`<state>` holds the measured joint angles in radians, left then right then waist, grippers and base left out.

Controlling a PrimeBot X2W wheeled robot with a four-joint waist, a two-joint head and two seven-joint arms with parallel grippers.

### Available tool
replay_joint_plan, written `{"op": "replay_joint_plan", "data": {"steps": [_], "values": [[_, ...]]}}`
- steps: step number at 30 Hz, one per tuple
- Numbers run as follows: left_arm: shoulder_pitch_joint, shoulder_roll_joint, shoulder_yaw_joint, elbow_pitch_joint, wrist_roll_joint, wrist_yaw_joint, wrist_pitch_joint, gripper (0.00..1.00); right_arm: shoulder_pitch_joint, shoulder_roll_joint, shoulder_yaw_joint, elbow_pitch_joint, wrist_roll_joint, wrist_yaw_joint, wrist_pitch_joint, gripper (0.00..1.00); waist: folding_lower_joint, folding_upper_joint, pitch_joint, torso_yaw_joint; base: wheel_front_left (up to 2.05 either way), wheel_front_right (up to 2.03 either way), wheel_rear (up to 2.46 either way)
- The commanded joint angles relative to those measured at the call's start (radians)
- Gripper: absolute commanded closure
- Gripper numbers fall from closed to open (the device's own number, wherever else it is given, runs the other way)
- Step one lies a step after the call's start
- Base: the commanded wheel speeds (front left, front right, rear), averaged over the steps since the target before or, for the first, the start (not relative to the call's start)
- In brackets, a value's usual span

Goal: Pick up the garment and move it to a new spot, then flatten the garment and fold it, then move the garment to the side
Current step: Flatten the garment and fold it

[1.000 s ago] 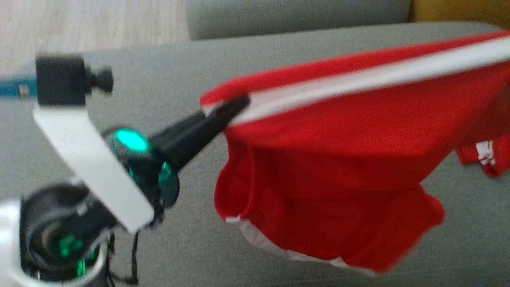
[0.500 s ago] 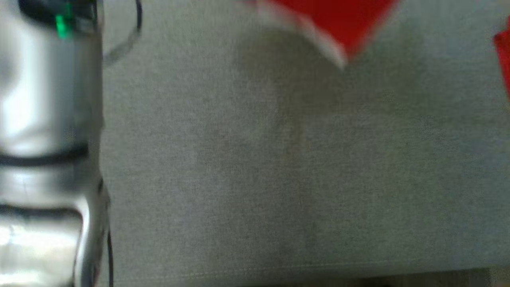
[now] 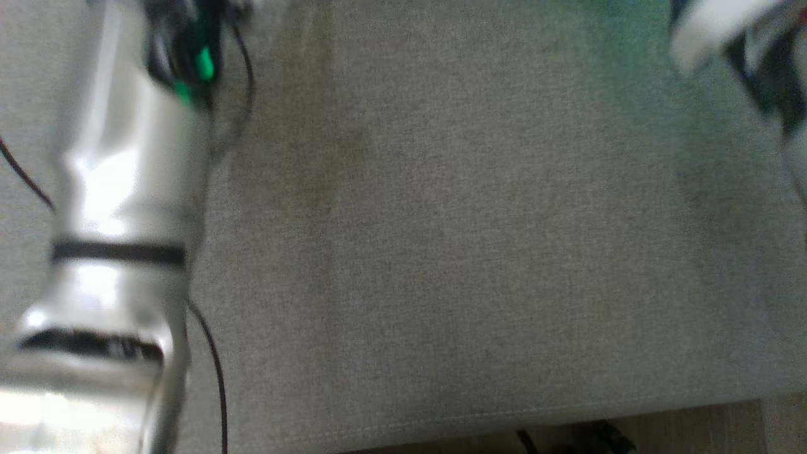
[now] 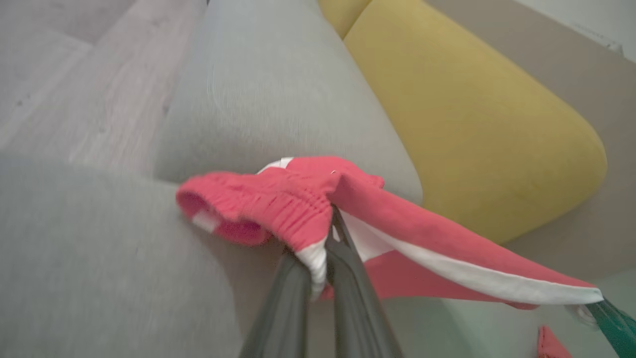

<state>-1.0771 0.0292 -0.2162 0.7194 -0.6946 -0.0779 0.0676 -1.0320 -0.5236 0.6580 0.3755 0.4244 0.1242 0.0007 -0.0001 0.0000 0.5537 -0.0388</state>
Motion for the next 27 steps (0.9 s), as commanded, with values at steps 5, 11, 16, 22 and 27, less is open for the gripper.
{"op": "replay_joint_plan", "data": {"steps": [5, 11, 16, 22, 27], "values": [[0.233, 0.055, -0.013, -0.123, -0.068, -0.042, 0.035, 1.0, 0.181, -0.191, 0.101, -0.16, 0.082, 0.007, -0.031, 1.0, 0.0001, 0.0, -0.119, 0.017, 0.0, 0.0, 0.0], [0.641, 0.097, -0.044, -0.388, -0.172, -0.048, 0.112, 1.0, 0.475, -0.37, 0.116, -0.359, 0.119, 0.007, 0.012, 1.0, 0.0001, 0.0, -0.273, 0.037, 0.0, 0.0, 0.0], [0.979, 0.118, -0.053, -0.666, -0.23, 0.021, 0.172, 1.0, 0.765, -0.453, 0.022, -0.514, 0.145, 0.007, 0.108, 1.0, 0.0001, 0.0, -0.371, 0.049, 0.0, 0.0, 0.0], [1.28, 0.132, -0.065, -0.996, -0.28, 0.126, 0.229, 1.0, 1.092, -0.501, -0.183, -0.717, 0.179, 0.007, 0.249, 1.0, 0.0001, 0.0, -0.395, 0.063, 0.0, 0.0, 0.0], [1.315, 0.092, -0.063, -1.123, -0.334, 0.186, 0.249, 1.0, 1.136, -0.49, -0.328, -0.825, 0.159, 0.007, 0.323, 1.0, 0.0001, 0.0, -0.361, 0.094, 0.0, 0.0, 0.0]]}}
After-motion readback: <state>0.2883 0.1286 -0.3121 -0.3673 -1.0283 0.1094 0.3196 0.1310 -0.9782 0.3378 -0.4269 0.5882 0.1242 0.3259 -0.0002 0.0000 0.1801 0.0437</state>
